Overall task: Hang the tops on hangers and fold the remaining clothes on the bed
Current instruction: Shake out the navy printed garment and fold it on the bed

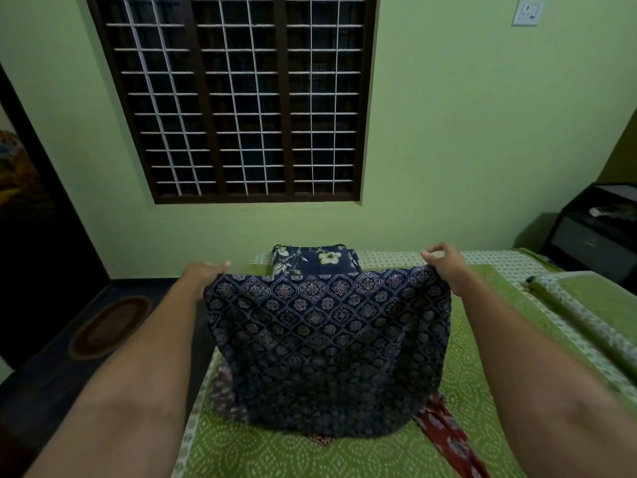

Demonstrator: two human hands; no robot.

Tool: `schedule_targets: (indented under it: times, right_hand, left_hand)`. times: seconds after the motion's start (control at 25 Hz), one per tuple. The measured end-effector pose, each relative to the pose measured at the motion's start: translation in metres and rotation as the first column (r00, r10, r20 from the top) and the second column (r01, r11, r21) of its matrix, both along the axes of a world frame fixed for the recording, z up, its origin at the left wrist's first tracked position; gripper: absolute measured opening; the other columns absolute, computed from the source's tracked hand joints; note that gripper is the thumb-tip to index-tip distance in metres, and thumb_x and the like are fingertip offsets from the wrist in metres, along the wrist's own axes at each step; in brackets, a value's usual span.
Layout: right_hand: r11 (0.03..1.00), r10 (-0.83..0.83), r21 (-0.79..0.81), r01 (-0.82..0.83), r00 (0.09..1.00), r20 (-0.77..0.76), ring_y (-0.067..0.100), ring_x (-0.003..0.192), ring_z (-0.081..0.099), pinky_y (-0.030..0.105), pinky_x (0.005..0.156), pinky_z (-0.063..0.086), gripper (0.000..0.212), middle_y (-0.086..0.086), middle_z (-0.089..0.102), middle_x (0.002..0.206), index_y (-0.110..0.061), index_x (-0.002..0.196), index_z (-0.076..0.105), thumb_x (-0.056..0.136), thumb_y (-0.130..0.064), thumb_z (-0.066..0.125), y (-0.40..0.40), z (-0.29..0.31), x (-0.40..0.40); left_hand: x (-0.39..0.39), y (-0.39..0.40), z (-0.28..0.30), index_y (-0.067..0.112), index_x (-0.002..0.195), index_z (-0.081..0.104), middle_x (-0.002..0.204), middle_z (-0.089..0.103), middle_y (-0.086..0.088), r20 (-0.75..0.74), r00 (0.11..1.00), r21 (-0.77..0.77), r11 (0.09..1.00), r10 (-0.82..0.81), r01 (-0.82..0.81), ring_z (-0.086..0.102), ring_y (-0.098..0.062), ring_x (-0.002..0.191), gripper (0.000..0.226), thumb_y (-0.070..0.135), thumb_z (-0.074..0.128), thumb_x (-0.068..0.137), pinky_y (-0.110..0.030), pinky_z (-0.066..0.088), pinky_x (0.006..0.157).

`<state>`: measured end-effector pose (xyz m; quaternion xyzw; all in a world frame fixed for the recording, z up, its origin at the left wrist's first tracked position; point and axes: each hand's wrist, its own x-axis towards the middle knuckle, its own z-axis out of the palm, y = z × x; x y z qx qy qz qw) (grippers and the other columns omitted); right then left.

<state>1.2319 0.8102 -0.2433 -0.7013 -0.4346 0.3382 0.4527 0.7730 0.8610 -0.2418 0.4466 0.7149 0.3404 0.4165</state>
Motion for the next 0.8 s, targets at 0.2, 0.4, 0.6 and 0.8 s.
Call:
schedule_targets:
  times: [0.2, 0.4, 0.6, 0.8]
  right_hand:
    - [0.984, 0.109, -0.124, -0.130, 0.981, -0.161, 0.025, 0.105, 0.060, 0.034, 0.087, 0.049, 0.022, 0.010, 0.066, 0.115, -0.005, 0.097, 0.073, 0.085, -0.024, 0.070, -0.018, -0.009, 0.006]
    - [0.957, 0.242, -0.178, -0.228, 0.968, 0.061, 0.020, 0.103, 0.057, 0.033, 0.096, 0.042, 0.026, 0.005, 0.068, 0.102, -0.011, 0.089, 0.072, 0.065, -0.011, 0.083, -0.027, -0.011, 0.008]
    - [0.960, 0.260, -0.223, -0.166, 0.822, 0.507, 0.023, 0.074, 0.051, 0.026, 0.054, 0.031, 0.022, 0.008, 0.055, 0.070, -0.002, 0.074, 0.064, 0.080, -0.019, 0.076, -0.025, -0.010, 0.011]
    - [0.965, -0.151, 0.241, 0.101, 0.969, 0.198, 0.015, 0.061, 0.042, 0.029, 0.053, 0.028, 0.028, 0.004, 0.050, 0.067, -0.007, 0.072, 0.059, 0.081, -0.028, 0.075, -0.018, 0.030, 0.019]
  left_hand:
    - [-0.012, -0.010, 0.003, -0.004, 0.132, 0.043, 0.140, 0.044, -0.024, 0.096, 0.984, -0.343, 0.923, -0.150, 0.174, 0.048, -0.041, 0.123, 0.073, 0.034, 0.071, 0.077, -0.047, 0.042, 0.102]
    - [-0.011, -0.012, 0.002, 0.000, 0.118, 0.061, 0.115, 0.065, -0.022, 0.180, 0.859, -0.410, 0.757, -0.479, 0.508, 0.062, -0.035, 0.106, 0.058, 0.024, 0.077, 0.068, -0.047, 0.049, 0.094]
    - [-0.009, -0.020, 0.004, 0.004, 0.110, 0.070, 0.118, 0.065, -0.009, -0.463, 0.714, -0.267, 0.851, -0.525, 0.452, 0.056, -0.029, 0.112, 0.048, 0.034, 0.077, 0.074, -0.029, 0.039, 0.087]
    - [-0.011, 0.000, 0.027, 0.009, 0.076, 0.066, 0.079, 0.061, -0.009, -0.030, 0.990, 0.364, 0.921, -0.139, 0.140, 0.053, -0.020, 0.076, 0.018, 0.025, 0.074, 0.081, -0.030, 0.041, 0.062]
